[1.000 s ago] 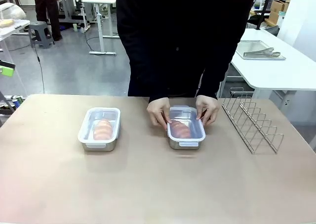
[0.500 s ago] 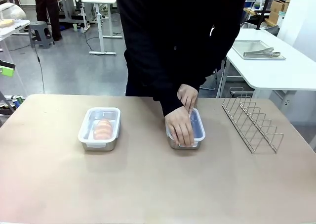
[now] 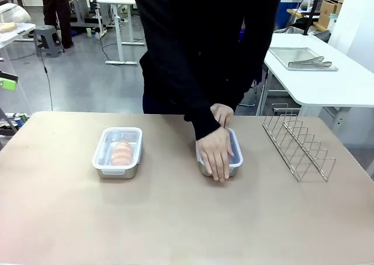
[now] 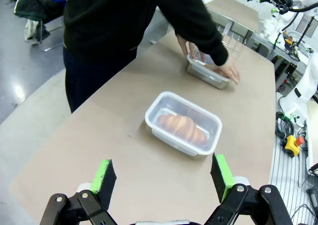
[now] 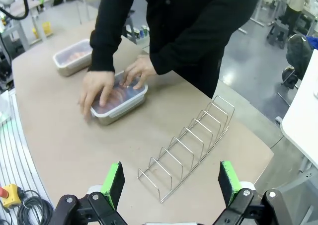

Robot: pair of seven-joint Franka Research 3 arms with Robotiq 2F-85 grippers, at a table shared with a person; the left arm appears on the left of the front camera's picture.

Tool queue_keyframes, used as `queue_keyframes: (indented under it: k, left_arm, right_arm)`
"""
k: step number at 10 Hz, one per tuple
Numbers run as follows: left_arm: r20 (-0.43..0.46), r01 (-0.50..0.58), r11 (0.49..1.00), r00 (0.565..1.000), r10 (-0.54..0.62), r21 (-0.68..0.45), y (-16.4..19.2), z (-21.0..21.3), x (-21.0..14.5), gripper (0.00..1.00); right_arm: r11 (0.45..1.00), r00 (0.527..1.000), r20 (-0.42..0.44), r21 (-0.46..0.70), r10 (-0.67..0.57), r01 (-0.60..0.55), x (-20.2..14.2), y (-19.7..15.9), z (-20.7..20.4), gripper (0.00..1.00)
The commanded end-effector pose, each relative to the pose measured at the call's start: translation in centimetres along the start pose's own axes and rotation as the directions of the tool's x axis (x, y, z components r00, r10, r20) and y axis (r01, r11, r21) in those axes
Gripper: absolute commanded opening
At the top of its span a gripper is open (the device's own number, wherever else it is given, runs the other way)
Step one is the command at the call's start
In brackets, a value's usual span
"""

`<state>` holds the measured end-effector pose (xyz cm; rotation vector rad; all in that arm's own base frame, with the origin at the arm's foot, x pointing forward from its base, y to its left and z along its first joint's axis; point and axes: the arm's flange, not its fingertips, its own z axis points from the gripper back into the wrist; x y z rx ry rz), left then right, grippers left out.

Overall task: Place the bread in airtight containers.
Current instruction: Release when the human grabs the Airtight Container lid.

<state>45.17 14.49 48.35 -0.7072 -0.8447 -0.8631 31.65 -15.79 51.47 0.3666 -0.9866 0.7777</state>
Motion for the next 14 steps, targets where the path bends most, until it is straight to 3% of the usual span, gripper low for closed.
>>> queue_keyframes:
  k: [1,14]
  left_arm:
    - [0.006,0.008,1.0,1.0,-0.008,-0.007,-0.2,-0.05,0.18,1.0]
    - [0.006,0.008,1.0,1.0,-0.008,-0.007,-0.2,-0.05,0.18,1.0]
  right_arm:
    - [1.0,1.0,0.019,0.003,-0.01,0.01,0.24,-0.11,0.05,1.0]
    - [1.0,1.0,0.019,0.003,-0.01,0.01,0.24,-0.11,0.05,1.0]
